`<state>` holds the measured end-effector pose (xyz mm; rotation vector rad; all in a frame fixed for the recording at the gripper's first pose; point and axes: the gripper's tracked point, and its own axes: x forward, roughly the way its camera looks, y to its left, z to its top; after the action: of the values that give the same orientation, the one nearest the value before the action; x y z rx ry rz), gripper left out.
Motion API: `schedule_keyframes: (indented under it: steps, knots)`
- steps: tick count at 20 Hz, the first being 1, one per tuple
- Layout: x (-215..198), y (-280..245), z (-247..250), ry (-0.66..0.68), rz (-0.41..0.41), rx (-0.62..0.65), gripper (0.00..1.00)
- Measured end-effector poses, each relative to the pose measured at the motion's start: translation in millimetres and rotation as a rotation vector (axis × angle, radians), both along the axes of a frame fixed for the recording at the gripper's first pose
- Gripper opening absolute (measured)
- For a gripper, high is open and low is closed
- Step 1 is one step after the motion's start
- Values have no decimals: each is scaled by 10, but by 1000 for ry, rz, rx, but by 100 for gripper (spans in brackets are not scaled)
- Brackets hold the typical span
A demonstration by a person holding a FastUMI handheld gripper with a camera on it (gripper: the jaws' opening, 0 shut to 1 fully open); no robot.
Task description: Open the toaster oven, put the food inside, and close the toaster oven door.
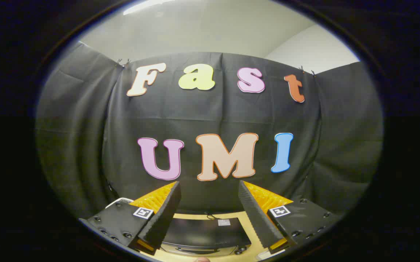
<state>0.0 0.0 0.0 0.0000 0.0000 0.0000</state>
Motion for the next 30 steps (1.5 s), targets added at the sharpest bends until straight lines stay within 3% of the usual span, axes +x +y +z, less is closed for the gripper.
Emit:
schedule_keyframes:
  steps: [12, 19, 23, 30]
  knots:
    - [230, -543, -84, -6, -101, 19, 100]
    - [241, -491, -184, -16, -97, 36, 100]
    - [291, -258, -620, 13, -72, 27, 99]
    - [238, 43, -1952, 186, -69, -47, 100]
